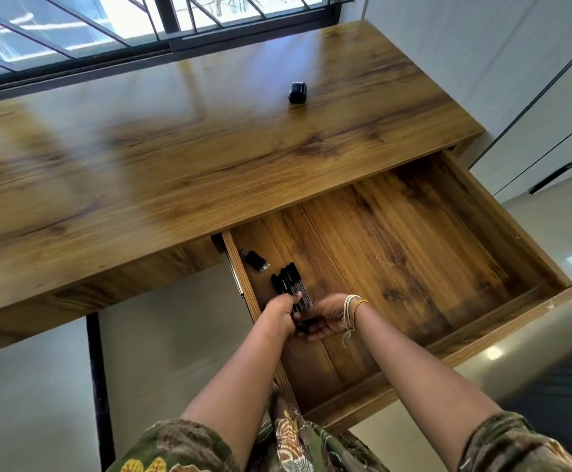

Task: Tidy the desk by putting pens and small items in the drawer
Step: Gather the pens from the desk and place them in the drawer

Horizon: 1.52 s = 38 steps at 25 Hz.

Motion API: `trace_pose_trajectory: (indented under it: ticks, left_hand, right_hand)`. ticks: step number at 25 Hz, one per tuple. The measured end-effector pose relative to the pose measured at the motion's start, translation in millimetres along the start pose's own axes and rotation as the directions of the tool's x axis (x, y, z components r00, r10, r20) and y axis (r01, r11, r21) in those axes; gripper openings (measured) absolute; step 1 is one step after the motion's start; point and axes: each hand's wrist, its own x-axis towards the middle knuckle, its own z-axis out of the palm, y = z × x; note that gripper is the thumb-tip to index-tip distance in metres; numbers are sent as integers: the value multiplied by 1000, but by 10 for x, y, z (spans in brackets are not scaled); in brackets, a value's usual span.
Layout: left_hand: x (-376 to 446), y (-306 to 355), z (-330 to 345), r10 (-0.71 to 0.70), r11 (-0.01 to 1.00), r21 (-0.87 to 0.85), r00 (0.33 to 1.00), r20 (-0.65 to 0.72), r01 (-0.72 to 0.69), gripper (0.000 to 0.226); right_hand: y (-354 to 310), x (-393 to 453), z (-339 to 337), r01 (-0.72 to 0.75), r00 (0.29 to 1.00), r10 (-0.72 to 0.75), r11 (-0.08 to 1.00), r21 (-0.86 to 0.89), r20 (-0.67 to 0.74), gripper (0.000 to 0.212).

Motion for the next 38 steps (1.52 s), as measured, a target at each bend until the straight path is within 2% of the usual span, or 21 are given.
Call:
trace_pose_trajectory:
  ticks: [2,4,8,10,13,15,17,18,19,21,22,24,25,27,29,32,34,36,38]
  left_hand:
    - [-10,11,-2,0,1000,-7,1000,0,0,13]
    - [-54,0,-6,23,1000,-20,1000,-9,-23,18]
    - [-49,36,3,121,983,155,985,-120,-102,30]
    - [-148,122,60,177,937,326,974,-140,-123,28]
    - [-246,289,130,179,867,489,977,-119,-99,49]
    - [-327,363,88,224,775,618,972,-73,-133,54]
    - [-390,424,-5,350,654,727,936,-43,-211,49]
    - [-395,440,-67,457,560,775,890,6,-293,44]
    - [-381,444,-143,577,459,798,814,67,-391,40]
    - [-391,446,-313,766,297,755,618,178,-585,34]
    - [-401,444,-396,836,194,749,507,211,-634,31]
    - [-373,398,-567,883,-76,810,339,326,-581,28]
    - [-323,342,-666,862,-209,842,313,399,-496,30]
    - [-235,239,-825,794,-355,866,375,479,-353,39]
    - [-192,176,-932,757,-394,857,411,508,-332,46]
    - [-200,136,-970,758,-393,857,411,507,-333,53]
    - [-226,91,-976,776,-363,874,415,476,-324,57]
    - [-251,43,-992,780,-325,887,437,448,-328,59]
    - [-267,27,-996,774,-318,892,456,439,-320,60]
  right_hand:
    - [-9,10,-6,-8,1000,8,1000,-2,-5,5]
    - [-19,15,6,-14,1000,14,1000,-1,-12,5]
    - [-4,33,6,-27,999,28,1000,15,-47,4]
    - [-5,53,-7,-28,997,29,999,19,-73,5]
    - [-17,72,-17,-47,994,50,998,31,-96,6]
    - [-21,62,2,-56,992,58,998,27,-115,8]
    - [-25,52,18,-60,986,64,998,31,-151,11]
    - [-23,43,32,-64,983,67,998,26,-172,12]
    - [-13,40,54,-66,979,66,998,6,-195,15]
    - [8,55,115,-55,960,40,998,-45,-279,25]
    - [7,47,163,-53,945,23,995,-83,-325,28]
    - [3,12,287,-53,911,-25,983,-178,-411,22]
    - [9,10,350,-58,892,-48,974,-219,-449,20]
    - [8,8,439,-76,852,-91,953,-293,-516,21]
    - [26,-18,512,-137,804,-130,909,-394,-580,27]
    - [103,-76,542,-280,740,-189,786,-552,-645,40]
    - [116,-126,522,-327,726,-199,742,-585,-658,41]
    - [90,-169,500,-317,708,-211,757,-571,-674,37]
    - [64,-161,481,-242,654,-274,808,-538,-705,28]
